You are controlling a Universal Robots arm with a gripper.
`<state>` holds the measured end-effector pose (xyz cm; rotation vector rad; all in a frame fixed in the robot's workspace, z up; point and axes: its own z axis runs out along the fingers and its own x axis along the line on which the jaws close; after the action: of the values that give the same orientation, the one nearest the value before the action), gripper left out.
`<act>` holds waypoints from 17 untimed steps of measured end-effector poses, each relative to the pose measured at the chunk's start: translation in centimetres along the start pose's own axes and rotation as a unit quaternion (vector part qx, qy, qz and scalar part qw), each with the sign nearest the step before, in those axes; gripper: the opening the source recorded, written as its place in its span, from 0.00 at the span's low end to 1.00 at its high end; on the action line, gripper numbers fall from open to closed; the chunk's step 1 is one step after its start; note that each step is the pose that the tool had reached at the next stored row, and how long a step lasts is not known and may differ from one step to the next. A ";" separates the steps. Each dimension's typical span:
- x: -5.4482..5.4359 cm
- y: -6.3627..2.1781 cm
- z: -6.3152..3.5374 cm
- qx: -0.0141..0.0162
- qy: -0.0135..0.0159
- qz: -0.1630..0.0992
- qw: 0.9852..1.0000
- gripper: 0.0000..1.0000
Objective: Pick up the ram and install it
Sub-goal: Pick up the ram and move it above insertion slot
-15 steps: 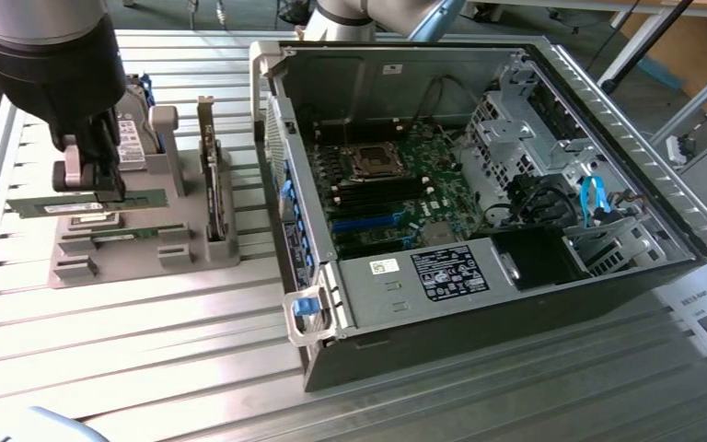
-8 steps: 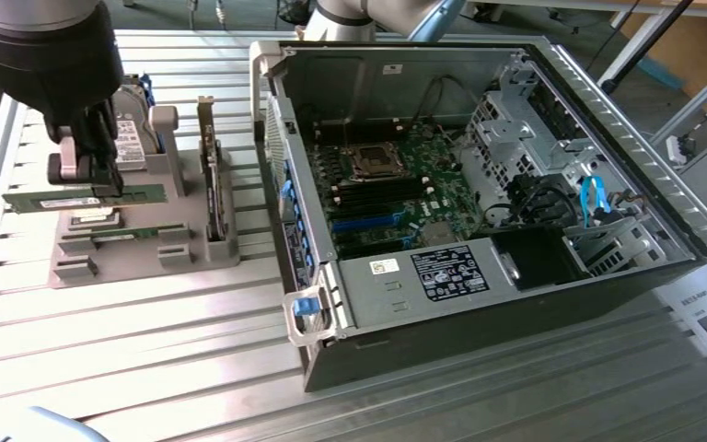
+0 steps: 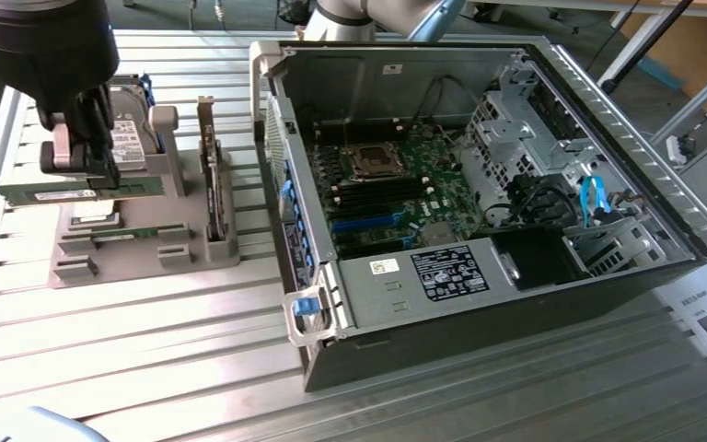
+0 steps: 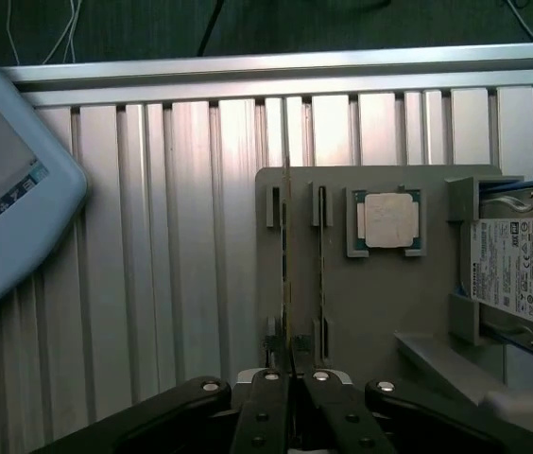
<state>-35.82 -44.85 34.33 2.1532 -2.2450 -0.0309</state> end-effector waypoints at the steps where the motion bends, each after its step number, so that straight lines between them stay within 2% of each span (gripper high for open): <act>1: 0.0 0.00 -0.16 0.000 0.000 0.000 1.000 0.12; 17: 0.0 0.11 -3.05 0.000 0.000 0.000 1.000 0.12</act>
<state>-35.83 -44.85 37.38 2.1530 -2.2450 -0.0309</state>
